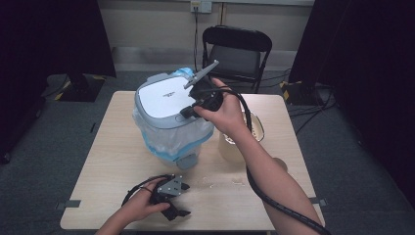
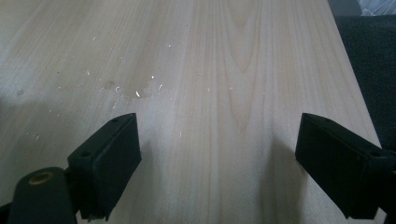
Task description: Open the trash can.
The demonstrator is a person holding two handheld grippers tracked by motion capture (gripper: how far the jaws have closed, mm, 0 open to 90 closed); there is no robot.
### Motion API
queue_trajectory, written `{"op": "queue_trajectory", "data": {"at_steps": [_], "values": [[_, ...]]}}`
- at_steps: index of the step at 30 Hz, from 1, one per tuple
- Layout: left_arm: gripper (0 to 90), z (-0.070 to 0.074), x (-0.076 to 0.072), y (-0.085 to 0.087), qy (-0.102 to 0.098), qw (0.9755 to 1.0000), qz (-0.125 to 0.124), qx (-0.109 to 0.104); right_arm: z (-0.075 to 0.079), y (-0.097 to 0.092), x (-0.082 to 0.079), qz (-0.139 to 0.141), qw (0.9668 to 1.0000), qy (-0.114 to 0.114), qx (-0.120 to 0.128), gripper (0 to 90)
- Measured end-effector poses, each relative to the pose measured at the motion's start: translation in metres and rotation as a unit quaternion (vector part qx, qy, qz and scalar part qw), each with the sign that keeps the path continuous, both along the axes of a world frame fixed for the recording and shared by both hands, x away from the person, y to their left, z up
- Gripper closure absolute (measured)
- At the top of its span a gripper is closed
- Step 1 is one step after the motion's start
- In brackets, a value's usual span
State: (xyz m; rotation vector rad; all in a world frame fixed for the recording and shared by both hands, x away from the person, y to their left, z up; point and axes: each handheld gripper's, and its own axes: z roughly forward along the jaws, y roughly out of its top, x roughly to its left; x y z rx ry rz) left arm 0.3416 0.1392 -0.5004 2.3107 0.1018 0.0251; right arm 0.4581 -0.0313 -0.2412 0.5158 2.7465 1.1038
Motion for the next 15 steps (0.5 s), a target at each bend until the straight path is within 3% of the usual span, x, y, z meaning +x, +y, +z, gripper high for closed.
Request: {"op": "queue_trajectory", "data": {"at_steps": [5, 8, 11, 12, 13, 14, 15], "values": [[13.4, 0.0, 0.0, 0.0, 0.0, 1.0, 0.0, -0.001, 0.001, 0.003, -0.001, 0.01, 0.9998, -0.001, -0.015, 90.0], [13.4, 0.0, 0.0, 0.0, 0.0, 1.0, 0.001, 0.0, 0.0, 0.001, -0.002, 0.015, 0.9998, 0.003, -0.008, 90.0], [13.4, 0.0, 0.0, 0.0, 0.001, 1.0, 0.002, 0.001, -0.001, -0.003, -0.003, 0.022, 0.9995, 0.018, 0.017, 72.3], [13.4, 0.0, 0.0, 0.0, 0.001, 1.0, 0.002, 0.001, -0.001, -0.005, -0.004, 0.017, 0.9995, 0.005, 0.025, 65.2], [13.4, 0.0, 0.0, 0.0, 0.001, 1.0, 0.002, 0.001, -0.001, -0.005, -0.004, 0.017, 0.9995, 0.005, 0.025, 65.2], [13.4, 0.0, 0.0, 0.0, 0.001, 1.0, 0.001, 0.001, -0.001, -0.009, -0.005, 0.012, 0.9994, 0.004, 0.031, 56.3], [13.4, 0.0, 0.0, 0.0, 0.001, 1.0, 0.001, 0.001, -0.001, -0.009, -0.005, 0.012, 0.9994, 0.004, 0.031, 56.3]]}}
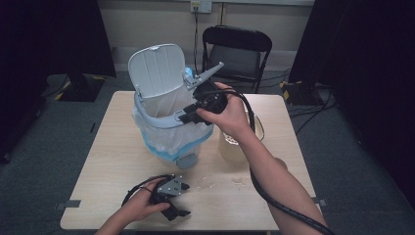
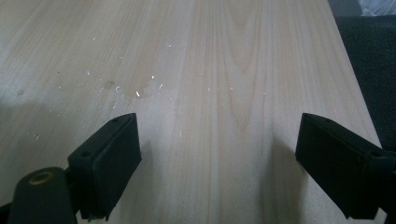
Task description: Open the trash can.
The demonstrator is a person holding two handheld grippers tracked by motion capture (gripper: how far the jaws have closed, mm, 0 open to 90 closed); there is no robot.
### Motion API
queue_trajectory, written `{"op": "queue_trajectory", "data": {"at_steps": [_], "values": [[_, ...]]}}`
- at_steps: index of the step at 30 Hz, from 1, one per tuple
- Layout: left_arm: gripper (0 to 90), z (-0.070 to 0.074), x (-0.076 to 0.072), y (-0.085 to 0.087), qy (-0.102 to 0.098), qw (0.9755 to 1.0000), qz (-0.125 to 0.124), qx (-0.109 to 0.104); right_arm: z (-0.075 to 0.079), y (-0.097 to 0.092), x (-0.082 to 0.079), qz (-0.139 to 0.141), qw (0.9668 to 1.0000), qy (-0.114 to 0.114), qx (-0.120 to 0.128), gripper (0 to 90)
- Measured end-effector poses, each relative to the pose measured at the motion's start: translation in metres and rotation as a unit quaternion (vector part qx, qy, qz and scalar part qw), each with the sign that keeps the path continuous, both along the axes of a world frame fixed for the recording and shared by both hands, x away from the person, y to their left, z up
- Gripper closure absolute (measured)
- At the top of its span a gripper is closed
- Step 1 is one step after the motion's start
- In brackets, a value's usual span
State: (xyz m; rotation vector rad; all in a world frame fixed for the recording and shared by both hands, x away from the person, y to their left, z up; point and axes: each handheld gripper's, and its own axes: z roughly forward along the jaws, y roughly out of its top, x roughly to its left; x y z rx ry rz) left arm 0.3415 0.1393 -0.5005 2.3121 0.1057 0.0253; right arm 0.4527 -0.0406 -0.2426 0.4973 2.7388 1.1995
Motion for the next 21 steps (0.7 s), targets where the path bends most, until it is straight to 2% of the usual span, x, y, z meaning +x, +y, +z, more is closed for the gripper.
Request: {"op": "queue_trajectory", "data": {"at_steps": [3, 4, 5, 6, 7, 10, 11, 13, 15, 18, 21], "values": [[13.4, 0.0, 0.0, 0.0, 0.0, 1.0, 0.0, 0.0, 0.003, -0.011, -0.002, -0.006, 0.9997, -0.008, 0.023, 45.1], [13.4, 0.0, 0.0, 0.0, 0.0, 1.0, 0.0, 0.0, 0.003, -0.011, -0.002, -0.006, 0.9997, -0.008, 0.023, 45.1], [13.4, 0.0, 0.0, 0.0, 0.001, 1.0, 0.001, -0.001, 0.004, -0.018, -0.004, -0.008, 0.9989, -0.012, 0.044, 38.7], [13.4, 0.0, 0.0, 0.0, 0.001, 1.0, 0.001, -0.001, 0.005, -0.02, -0.005, -0.006, 0.9986, -0.012, 0.051, 37.5], [13.4, 0.0, 0.0, 0.0, 0.0, 1.0, 0.0, 0.0, 0.005, -0.024, -0.006, -0.014, 0.9982, -0.017, 0.055, 32.6], [13.4, 0.0, 0.0, 0.0, -0.001, 1.0, 0.0, 0.0, 0.004, -0.031, -0.007, -0.018, 0.9981, -0.015, 0.056, 29.4], [13.4, 0.0, 0.0, 0.0, 0.002, 1.0, 0.001, -0.002, 0.001, -0.039, -0.009, -0.026, 0.9976, -0.018, 0.061, 23.6], [13.4, 0.0, 0.0, 0.0, 0.0, 1.0, 0.001, -0.003, 0.0, -0.046, -0.009, -0.039, 0.9975, -0.015, 0.057, 20.3], [13.4, 0.0, 0.0, 0.0, -0.004, 1.0, -0.002, 0.0, -0.003, -0.054, -0.01, -0.053, 0.9969, -0.012, 0.058, 19.7], [13.4, 0.0, 0.0, 0.0, -0.002, 1.0, 0.001, -0.003, -0.006, -0.065, -0.012, -0.069, 0.9959, -0.029, 0.052, 16.8], [13.4, 0.0, 0.0, 0.0, -0.004, 1.0, -0.001, -0.001, -0.011, -0.074, -0.013, -0.08, 0.9957, -0.029, 0.036, 15.7]]}}
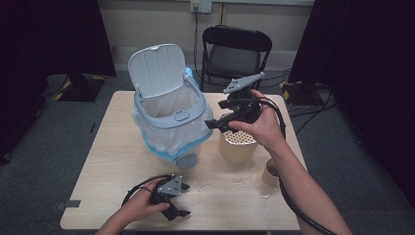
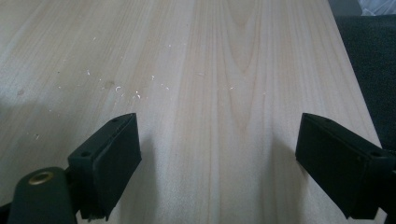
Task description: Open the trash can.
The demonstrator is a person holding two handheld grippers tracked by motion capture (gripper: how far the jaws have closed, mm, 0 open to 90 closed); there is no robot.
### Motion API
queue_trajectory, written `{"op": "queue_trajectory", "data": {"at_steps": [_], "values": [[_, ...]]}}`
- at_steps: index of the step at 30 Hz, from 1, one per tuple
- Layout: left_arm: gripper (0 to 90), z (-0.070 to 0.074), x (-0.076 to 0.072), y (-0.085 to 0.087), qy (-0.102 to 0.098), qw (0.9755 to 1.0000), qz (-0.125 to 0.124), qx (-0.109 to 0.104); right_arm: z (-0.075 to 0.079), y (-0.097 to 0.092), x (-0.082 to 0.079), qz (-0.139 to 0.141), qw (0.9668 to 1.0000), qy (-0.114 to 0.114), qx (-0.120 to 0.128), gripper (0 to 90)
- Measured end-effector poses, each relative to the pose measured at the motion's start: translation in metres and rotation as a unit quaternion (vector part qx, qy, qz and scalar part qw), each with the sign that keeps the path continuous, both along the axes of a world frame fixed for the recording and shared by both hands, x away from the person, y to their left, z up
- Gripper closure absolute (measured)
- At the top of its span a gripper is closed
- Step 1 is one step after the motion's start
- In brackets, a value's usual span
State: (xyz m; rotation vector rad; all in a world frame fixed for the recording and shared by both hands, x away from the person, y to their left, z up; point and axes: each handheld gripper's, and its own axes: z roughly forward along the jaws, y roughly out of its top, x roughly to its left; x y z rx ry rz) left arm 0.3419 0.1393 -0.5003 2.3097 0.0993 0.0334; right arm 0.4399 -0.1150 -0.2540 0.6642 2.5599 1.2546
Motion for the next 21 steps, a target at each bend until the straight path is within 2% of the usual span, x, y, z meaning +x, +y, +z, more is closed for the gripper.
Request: {"op": "queue_trajectory", "data": {"at_steps": [3, 11, 14, 18, 21], "values": [[13.4, 0.0, 0.0, 0.0, 0.001, 1.0, 0.002, -0.001, -0.005, -0.008, -0.001, -0.011, 0.9999, 0.003, -0.005, 15.8], [13.4, 0.0, 0.0, 0.0, 0.002, 1.0, 0.002, -0.002, -0.019, -0.031, -0.002, -0.029, 0.9995, 0.012, 0.005, 19.4], [13.4, 0.0, 0.0, 0.0, 0.002, 1.0, 0.002, -0.001, -0.027, -0.045, -0.003, -0.039, 0.9991, 0.015, 0.004, 21.8], [13.4, 0.0, 0.0, 0.0, 0.0, 1.0, 0.002, 0.0, -0.034, -0.059, -0.005, -0.047, 0.9988, 0.014, 0.01, 23.5], [13.4, 0.0, 0.0, 0.0, -0.001, 1.0, 0.0, -0.001, -0.038, -0.065, -0.005, -0.042, 0.9989, 0.015, 0.014, 23.0]]}}
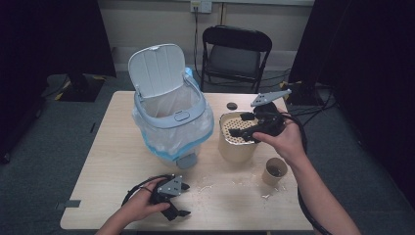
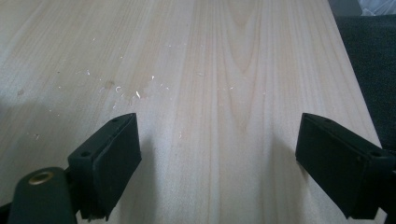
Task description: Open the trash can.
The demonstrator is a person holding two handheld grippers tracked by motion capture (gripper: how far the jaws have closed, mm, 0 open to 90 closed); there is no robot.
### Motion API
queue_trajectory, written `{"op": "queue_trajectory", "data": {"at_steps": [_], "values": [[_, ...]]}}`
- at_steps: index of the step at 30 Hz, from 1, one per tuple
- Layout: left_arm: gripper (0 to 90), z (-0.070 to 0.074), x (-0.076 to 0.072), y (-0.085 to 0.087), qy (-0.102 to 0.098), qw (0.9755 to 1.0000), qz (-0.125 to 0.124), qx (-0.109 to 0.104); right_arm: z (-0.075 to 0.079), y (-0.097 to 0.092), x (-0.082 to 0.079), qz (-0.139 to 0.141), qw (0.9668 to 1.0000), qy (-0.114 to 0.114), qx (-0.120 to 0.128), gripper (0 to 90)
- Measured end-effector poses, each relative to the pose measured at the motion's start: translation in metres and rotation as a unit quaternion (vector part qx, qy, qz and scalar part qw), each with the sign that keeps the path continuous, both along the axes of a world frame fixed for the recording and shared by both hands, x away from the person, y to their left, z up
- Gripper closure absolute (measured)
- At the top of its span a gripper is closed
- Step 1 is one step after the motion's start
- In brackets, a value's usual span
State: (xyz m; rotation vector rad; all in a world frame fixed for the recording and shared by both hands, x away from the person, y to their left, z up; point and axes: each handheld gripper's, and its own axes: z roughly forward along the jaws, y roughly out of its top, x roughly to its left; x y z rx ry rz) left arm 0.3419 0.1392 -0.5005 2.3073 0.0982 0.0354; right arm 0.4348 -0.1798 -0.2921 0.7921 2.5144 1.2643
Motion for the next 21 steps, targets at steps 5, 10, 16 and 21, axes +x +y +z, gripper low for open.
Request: {"op": "queue_trajectory", "data": {"at_steps": [5, 10, 16, 21], "values": [[13.4, 0.0, 0.0, 0.0, 0.0, 1.0, 0.001, 0.002, -0.011, -0.015, -0.004, -0.003, 1.0, 0.003, -0.002, 21.0], [13.4, 0.0, 0.0, 0.0, 0.001, 1.0, 0.002, 0.0, -0.022, -0.027, -0.008, -0.019, 0.9997, 0.013, -0.002, 21.7], [13.4, 0.0, 0.0, 0.0, 0.001, 1.0, 0.002, -0.002, -0.033, -0.044, -0.012, -0.031, 0.9994, 0.015, -0.002, 24.1], [13.4, 0.0, 0.0, 0.0, 0.004, 1.0, 0.002, -0.001, -0.041, -0.059, -0.015, -0.046, 0.9987, 0.022, -0.002, 23.4]]}}
